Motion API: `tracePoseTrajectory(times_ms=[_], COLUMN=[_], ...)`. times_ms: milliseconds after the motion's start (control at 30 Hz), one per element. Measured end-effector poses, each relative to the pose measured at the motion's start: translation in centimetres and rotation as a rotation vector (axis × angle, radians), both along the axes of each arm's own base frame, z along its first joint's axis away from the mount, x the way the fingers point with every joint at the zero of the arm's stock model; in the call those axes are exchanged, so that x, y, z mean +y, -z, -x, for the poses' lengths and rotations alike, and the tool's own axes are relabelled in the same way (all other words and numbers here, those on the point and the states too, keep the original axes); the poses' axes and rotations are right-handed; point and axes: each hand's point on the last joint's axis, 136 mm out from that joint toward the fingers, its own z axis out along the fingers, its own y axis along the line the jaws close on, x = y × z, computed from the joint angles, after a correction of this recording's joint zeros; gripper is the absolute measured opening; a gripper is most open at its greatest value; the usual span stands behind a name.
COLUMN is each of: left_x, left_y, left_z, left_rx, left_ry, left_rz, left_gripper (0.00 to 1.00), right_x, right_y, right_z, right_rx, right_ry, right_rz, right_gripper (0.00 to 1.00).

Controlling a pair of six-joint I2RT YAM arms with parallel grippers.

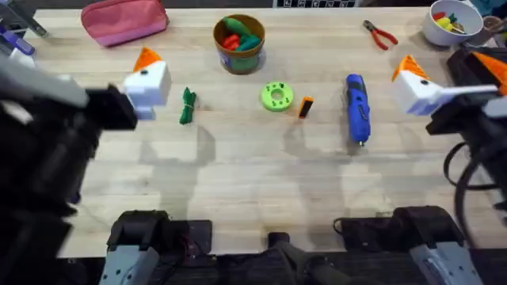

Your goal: Pick up the gripper from the table and insert it into the empty holder that is missing its gripper. Then pick up a screw, insert it into the mounting hole, and use the screwdriver to tighten it. Finally, clean up the table by picking up the vegetable and placing it into the bucket.

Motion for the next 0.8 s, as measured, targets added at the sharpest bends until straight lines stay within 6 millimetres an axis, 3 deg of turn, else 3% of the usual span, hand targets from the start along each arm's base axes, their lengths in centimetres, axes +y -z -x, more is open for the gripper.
tracePoseTrajectory(times_ms=[200, 500, 800], left_x=[0.0, 0.0, 0.0], left_y=[0.6, 5.1, 8.1], left_z=[-2.5, -4.7, -6.0], left_rx=[0.187, 0.527, 0.683], left_ry=[0.0, 0.001, 0.001], left_rz=[-0.003, -0.004, -0.004], left_gripper=[0.986, 0.986, 0.986], right_x=[0.0, 0.0, 0.0], right_y=[1.8, 3.9, 6.4], right_z=[-1.4, -2.4, -2.7], right_rx=[0.286, 0.661, 0.841], right_ry=[0.0, 0.0, 0.0], right_rz=[0.001, 0.003, 0.003], right_gripper=[0.994, 0.993, 0.993])
